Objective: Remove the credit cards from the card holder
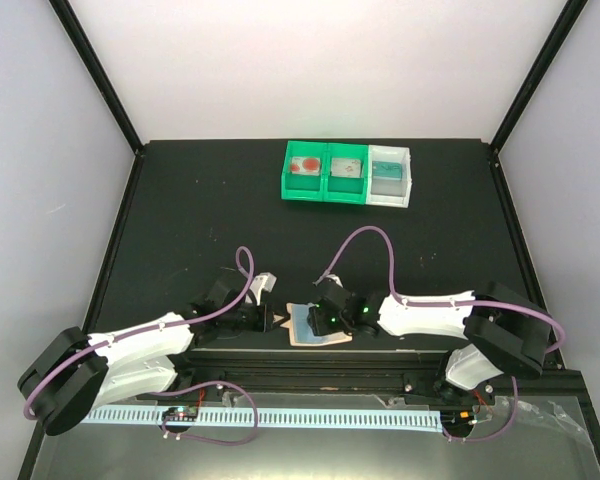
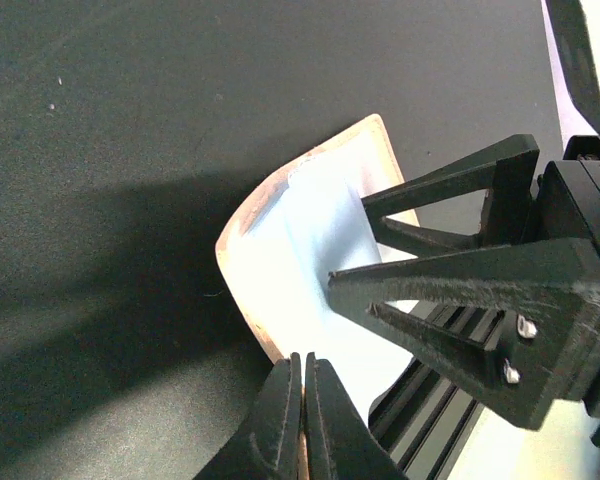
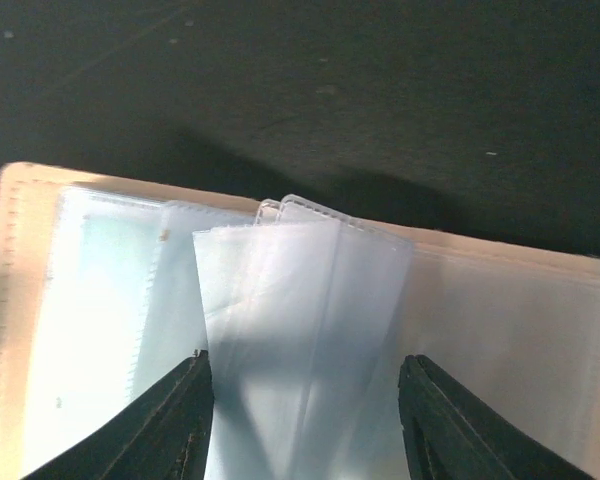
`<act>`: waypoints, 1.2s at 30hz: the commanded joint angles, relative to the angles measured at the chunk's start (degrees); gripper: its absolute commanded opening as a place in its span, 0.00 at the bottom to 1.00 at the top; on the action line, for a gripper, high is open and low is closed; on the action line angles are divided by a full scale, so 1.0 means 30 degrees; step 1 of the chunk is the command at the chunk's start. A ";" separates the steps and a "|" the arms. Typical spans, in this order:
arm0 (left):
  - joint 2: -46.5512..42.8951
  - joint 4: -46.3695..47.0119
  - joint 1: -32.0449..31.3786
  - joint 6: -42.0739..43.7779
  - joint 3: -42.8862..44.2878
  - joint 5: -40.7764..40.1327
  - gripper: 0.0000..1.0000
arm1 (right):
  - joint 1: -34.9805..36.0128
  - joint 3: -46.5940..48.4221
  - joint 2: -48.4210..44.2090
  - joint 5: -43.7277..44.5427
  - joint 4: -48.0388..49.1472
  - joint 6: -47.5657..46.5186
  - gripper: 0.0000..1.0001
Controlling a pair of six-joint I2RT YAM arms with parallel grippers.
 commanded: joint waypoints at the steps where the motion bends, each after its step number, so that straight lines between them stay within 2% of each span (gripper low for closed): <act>1: -0.0398 0.0044 -0.0101 0.0082 0.0088 0.0007 0.02 | 0.0137 0.0188 -0.0487 0.2051 -0.2178 -0.0079 0.51; 13: -0.0441 -0.0058 -0.0105 0.0115 0.0029 -0.0084 0.02 | 0.0137 0.0443 -0.2996 0.5089 -0.4910 0.0304 0.44; 17: -0.0534 -0.0104 -0.0103 0.0096 0.0058 -0.0070 0.02 | 0.0117 0.0534 -0.3856 0.3183 -0.3584 -0.0494 0.42; 22: -0.0637 -0.0111 -0.0102 0.0070 0.0059 -0.0149 0.02 | 0.0367 -0.0243 -0.4144 0.0415 0.0121 -0.0835 0.42; 25: -0.0641 -0.0166 -0.0102 0.0057 0.0031 -0.0144 0.02 | 0.0486 0.0250 -0.3361 0.0014 0.0469 -0.0664 0.48; 32: -0.0799 -0.0177 -0.0102 0.0047 -0.0092 -0.0232 0.02 | 0.1015 0.0585 -0.2231 0.0005 0.0942 -0.0486 0.50; 36: -0.0698 -0.0080 -0.0101 -0.0014 -0.0088 -0.0209 0.02 | 0.1014 0.0605 -0.1158 -0.0223 0.1055 -0.0350 0.55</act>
